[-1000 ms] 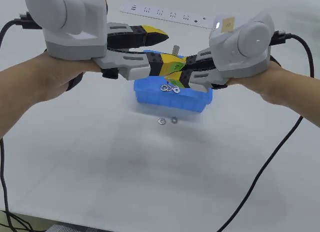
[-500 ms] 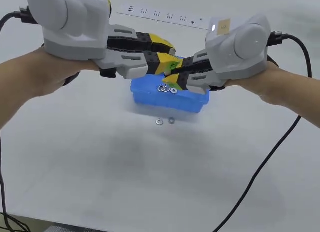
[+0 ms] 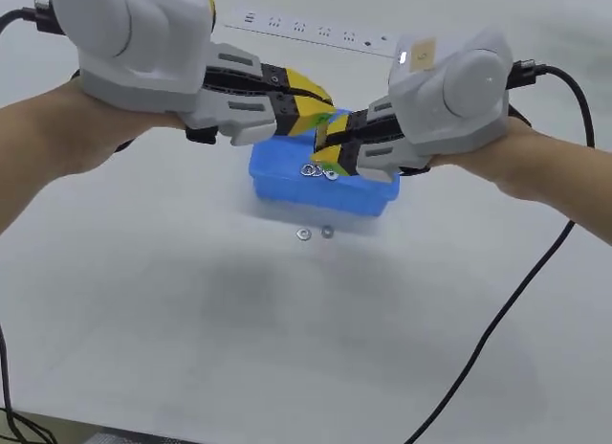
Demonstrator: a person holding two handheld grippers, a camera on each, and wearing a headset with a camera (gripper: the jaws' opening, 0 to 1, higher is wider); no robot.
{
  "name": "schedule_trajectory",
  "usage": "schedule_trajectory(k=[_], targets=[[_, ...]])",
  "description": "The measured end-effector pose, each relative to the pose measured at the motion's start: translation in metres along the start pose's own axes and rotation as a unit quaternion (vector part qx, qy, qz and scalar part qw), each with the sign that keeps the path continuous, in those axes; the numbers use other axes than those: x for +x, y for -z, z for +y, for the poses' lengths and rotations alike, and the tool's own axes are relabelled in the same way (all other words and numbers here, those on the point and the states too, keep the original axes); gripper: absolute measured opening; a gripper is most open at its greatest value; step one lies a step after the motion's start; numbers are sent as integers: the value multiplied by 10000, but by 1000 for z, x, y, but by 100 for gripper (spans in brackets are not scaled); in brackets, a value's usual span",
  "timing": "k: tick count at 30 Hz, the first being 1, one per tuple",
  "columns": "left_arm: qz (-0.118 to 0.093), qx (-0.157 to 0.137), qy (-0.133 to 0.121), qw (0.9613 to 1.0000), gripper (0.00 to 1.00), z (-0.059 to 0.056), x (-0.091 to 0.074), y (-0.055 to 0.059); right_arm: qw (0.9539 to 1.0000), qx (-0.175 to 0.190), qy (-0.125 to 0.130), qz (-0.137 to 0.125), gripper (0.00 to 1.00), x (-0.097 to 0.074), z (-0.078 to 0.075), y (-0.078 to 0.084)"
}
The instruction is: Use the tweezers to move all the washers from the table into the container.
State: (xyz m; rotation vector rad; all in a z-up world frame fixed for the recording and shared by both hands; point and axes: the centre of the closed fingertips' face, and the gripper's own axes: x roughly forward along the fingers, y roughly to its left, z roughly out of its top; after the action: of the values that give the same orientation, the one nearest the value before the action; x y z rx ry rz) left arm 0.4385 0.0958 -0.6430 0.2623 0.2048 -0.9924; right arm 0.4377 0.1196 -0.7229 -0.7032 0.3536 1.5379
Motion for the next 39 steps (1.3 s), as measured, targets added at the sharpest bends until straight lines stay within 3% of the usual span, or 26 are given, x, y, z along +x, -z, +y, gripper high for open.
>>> schedule_trajectory(k=[8, 13, 15, 19, 22, 29, 34, 36, 37, 39], targets=[[6, 106, -83, 9999, 4, 0, 1, -4, 10000, 26, 66, -5, 12, -3, -2, -2], [1, 130, -80, 9999, 4, 0, 1, -7, 9997, 227, 90, -44, 13, -5, -3, -6], [34, 289, -126, 9995, 4, 0, 0, -9, 9995, 287, 140, -50, 14, -5, -6, -6], [-20, 301, -193, 9994, 4, -1, -1, -17, 9982, 560, 207, -92, 25, -8, -12, -10], [-112, 177, -228, 9995, 4, -1, -5, -23, 9981, 567, 213, -109, 30, -9, -11, -13], [-63, 360, -316, 9988, 4, -2, -16, -30, 9977, 626, 270, -49, 37, -17, -5, -11], [-155, 375, -435, 9982, 4, -7, -30, -37, 9954, 833, 454, -165, 48, -27, -6, -14], [-232, 320, -491, 9980, 4, -10, -34, -40, 9941, 836, 646, -244, 50, -33, -10, -16], [-229, 334, -515, 9979, 4, -11, -35, -40, 9930, 742, 864, -299, 50, -39, -15, -17], [-230, 327, -516, 9979, 4, -14, -36, -40, 9923, 816, 870, -335, 51, -44, -13, -18]])
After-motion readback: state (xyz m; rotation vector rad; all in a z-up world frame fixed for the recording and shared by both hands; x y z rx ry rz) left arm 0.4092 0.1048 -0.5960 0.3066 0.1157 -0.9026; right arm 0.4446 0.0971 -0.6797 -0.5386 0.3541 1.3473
